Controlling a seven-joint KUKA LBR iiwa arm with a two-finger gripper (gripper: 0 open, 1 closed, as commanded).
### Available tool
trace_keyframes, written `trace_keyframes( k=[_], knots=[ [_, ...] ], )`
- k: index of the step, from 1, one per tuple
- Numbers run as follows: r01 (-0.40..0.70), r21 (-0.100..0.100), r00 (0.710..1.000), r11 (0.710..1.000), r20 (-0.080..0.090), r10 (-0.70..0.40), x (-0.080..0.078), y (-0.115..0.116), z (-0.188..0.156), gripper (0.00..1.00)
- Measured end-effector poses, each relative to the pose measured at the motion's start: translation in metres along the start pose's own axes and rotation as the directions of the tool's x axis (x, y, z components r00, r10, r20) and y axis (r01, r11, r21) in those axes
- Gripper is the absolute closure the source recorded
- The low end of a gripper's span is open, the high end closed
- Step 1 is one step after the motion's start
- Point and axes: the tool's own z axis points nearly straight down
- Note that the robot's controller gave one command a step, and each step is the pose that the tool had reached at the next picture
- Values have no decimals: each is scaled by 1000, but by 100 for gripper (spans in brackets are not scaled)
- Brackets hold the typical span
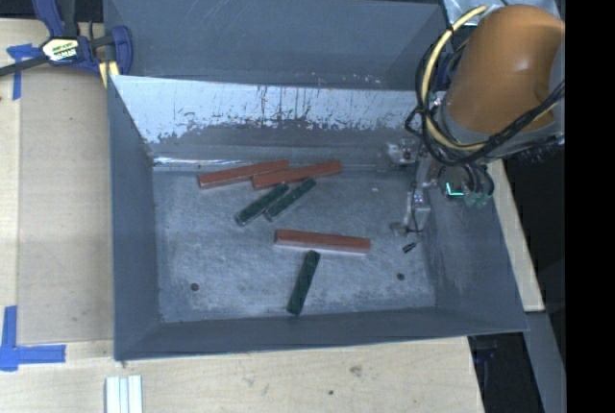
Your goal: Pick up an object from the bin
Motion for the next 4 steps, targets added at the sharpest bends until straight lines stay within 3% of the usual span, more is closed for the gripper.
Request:
trace_keyframes(
  k=[1, 2, 3, 4],
  knots=[
    [2, 1, 1000, 1000, 8, -2, -2, 0, -4, 0],
    [-24, -1, 1000, 1000, 2, 24, 7, 29, 100, 0],
    [-43, 0, 999, 999, 7, 43, 12, 38, 69, 0],
    [14, 1, 1000, 1000, 6, -14, 16, 45, 80, 0]
  ],
)
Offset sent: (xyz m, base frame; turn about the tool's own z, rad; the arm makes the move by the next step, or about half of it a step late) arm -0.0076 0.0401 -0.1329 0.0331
